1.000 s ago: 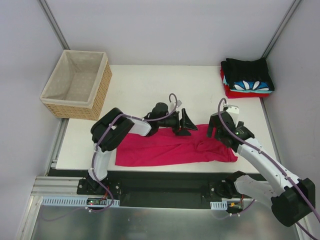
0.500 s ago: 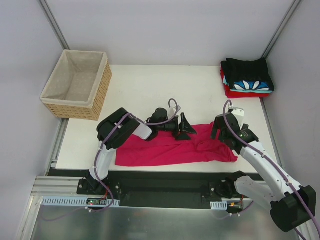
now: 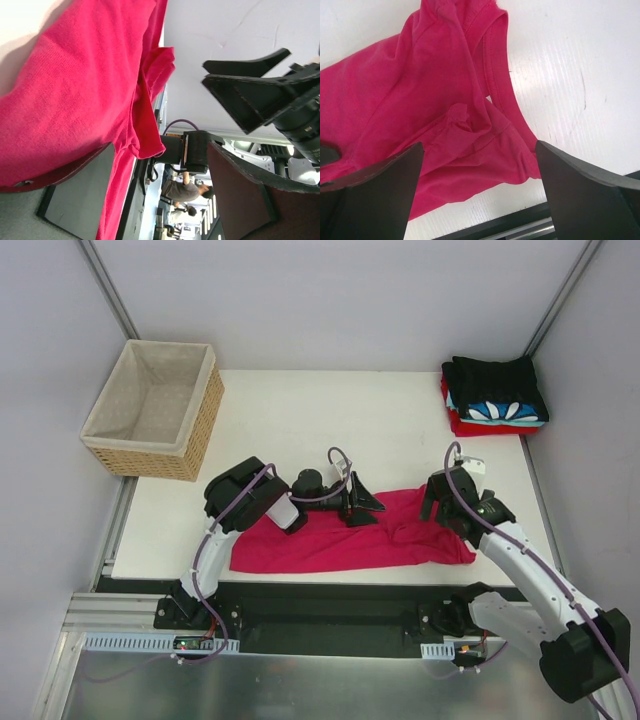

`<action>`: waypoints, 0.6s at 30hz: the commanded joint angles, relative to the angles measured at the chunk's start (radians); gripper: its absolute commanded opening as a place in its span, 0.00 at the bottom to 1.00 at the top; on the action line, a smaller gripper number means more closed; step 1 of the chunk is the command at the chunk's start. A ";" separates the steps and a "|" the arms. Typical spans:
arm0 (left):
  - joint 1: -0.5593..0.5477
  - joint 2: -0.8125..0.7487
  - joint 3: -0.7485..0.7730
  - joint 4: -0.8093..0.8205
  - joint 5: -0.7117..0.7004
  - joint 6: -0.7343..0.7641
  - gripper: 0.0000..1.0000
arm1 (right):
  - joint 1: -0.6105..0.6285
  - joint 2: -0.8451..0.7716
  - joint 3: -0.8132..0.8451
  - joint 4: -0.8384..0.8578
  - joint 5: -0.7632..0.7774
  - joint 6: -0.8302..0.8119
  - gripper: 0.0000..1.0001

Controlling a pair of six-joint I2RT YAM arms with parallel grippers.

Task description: Fold and stack the t-shirts

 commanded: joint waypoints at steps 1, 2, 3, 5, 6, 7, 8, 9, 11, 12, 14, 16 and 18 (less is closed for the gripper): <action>0.006 0.080 -0.039 -0.002 -0.016 0.016 0.75 | -0.005 0.084 -0.008 0.064 -0.078 -0.024 0.98; 0.006 0.080 -0.039 -0.002 -0.016 0.016 0.75 | -0.006 0.110 -0.008 0.075 -0.088 -0.028 0.98; 0.006 0.073 -0.042 -0.002 -0.016 0.016 0.75 | -0.006 0.138 -0.005 0.096 -0.100 -0.029 0.98; 0.006 0.064 -0.045 -0.002 -0.015 0.017 0.75 | -0.005 0.215 -0.001 0.125 -0.103 -0.028 0.98; 0.006 0.054 -0.047 -0.004 -0.015 0.019 0.75 | -0.005 0.238 -0.004 0.136 -0.100 -0.028 0.98; 0.009 0.047 -0.050 -0.008 -0.016 0.023 0.75 | -0.006 0.271 -0.005 0.145 -0.103 -0.028 0.98; 0.008 0.044 -0.053 -0.010 -0.013 0.025 0.75 | -0.008 0.288 -0.001 0.153 -0.102 -0.031 0.98; 0.009 0.038 -0.056 -0.012 -0.013 0.026 0.75 | -0.006 0.299 -0.001 0.159 -0.105 -0.029 0.98; 0.012 0.035 -0.059 -0.009 -0.013 0.028 0.75 | -0.005 0.322 -0.001 0.165 -0.105 -0.031 0.98; 0.014 0.035 -0.062 -0.005 -0.012 0.028 0.75 | -0.005 0.325 0.001 0.165 -0.105 -0.032 0.98; 0.018 0.035 -0.065 0.002 -0.012 0.022 0.75 | -0.005 0.324 -0.004 0.156 -0.108 -0.031 0.98; 0.022 0.037 -0.068 0.010 -0.010 0.019 0.75 | -0.003 0.298 -0.016 0.149 -0.109 -0.028 0.98; 0.025 0.035 -0.071 0.011 -0.010 0.017 0.75 | -0.005 0.255 -0.024 0.119 -0.112 -0.028 0.98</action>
